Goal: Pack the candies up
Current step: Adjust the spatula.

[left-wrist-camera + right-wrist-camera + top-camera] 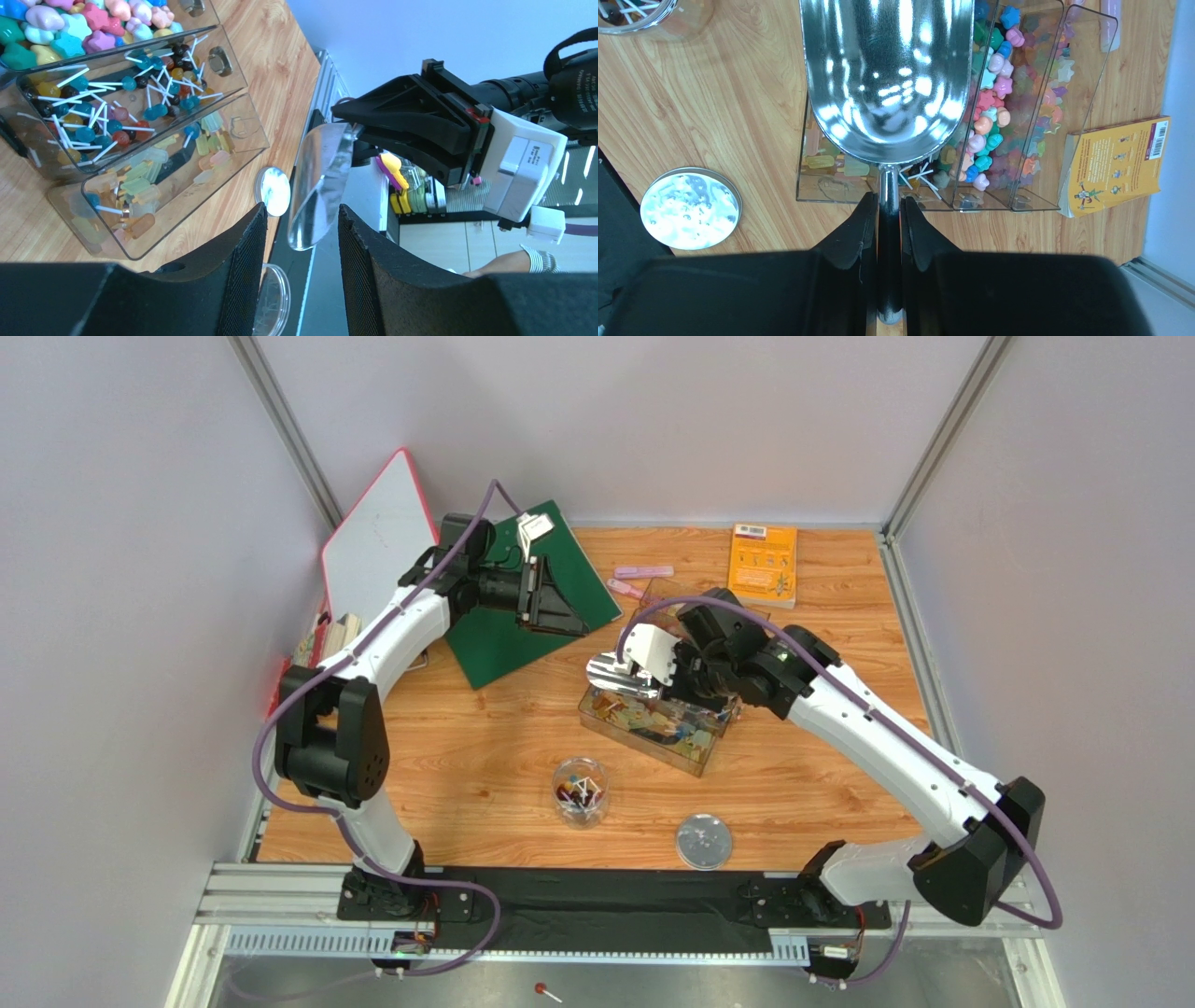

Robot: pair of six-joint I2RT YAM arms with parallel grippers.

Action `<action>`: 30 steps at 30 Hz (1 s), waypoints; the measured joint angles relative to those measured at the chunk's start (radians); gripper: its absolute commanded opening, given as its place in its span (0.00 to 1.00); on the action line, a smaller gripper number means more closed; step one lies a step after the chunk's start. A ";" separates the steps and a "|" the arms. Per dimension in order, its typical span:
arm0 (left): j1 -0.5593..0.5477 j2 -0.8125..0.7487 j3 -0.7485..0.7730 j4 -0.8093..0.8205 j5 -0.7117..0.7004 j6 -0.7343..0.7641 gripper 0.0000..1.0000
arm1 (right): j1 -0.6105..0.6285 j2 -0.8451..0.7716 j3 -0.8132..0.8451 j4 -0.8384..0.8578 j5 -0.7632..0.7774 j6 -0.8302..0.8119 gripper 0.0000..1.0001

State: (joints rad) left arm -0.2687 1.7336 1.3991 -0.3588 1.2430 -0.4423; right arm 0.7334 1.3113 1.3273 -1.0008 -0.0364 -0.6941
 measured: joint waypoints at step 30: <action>0.004 0.014 -0.064 0.168 0.051 -0.094 0.00 | -0.032 0.131 0.133 0.062 -0.027 0.048 0.28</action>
State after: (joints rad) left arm -0.2649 1.7481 1.3354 -0.1909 1.2945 -0.5362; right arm 0.7013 1.4422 1.4605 -0.9390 -0.0631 -0.6456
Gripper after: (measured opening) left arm 0.010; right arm 0.125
